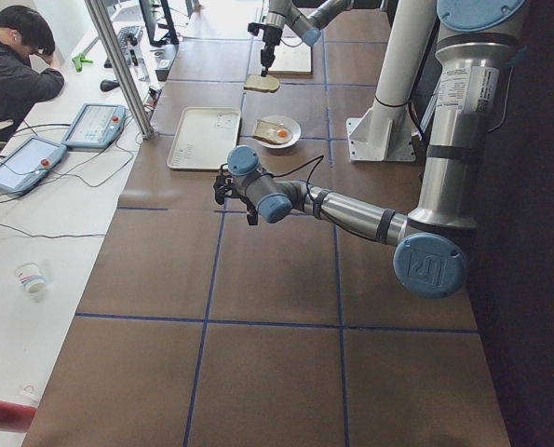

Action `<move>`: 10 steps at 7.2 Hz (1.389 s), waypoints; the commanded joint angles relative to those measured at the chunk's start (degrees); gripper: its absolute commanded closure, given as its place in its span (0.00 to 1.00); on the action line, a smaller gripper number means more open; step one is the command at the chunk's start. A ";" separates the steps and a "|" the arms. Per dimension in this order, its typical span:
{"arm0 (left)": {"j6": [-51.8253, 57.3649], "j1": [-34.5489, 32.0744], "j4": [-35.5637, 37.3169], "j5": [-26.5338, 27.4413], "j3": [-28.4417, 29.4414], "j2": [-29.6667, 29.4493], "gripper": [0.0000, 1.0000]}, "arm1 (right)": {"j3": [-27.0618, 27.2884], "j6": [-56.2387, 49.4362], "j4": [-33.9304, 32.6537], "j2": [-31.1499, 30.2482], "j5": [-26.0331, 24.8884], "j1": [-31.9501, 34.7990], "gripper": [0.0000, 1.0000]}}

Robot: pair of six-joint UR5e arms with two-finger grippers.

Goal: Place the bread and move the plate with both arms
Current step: 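Carry the bread slice with the right gripper and lay it on the egg-topped slice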

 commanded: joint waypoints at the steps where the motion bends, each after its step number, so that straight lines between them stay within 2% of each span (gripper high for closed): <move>1: 0.00 0.05 0.00 0.00 0.15 0.00 0.00 | -4.67 0.11 -0.25 3.71 -11.65 -9.72 1.00; 4: 0.00 0.14 0.00 -0.09 0.24 0.00 0.00 | -9.69 -0.16 -0.33 4.86 -15.36 -12.29 1.00; 5: 0.00 0.14 0.00 -0.09 0.33 0.00 0.00 | -10.06 -0.16 -0.33 4.87 -15.45 -12.47 0.94; 6: -0.09 0.40 0.00 -0.09 0.24 0.00 0.00 | -10.15 -0.16 -0.25 4.95 -15.37 -12.38 0.56; 7: -0.18 0.66 0.00 -0.09 0.42 -1.04 0.00 | -9.80 -0.25 -0.25 4.87 -15.45 -12.29 0.01; 9: -4.99 2.59 0.00 -0.09 0.68 -4.72 0.00 | -7.97 -0.51 -0.33 4.43 -12.92 -8.28 0.00; 10: -7.71 4.08 -0.09 -0.09 0.77 -7.01 0.00 | -6.65 -0.60 -3.03 4.17 -6.55 -2.94 0.00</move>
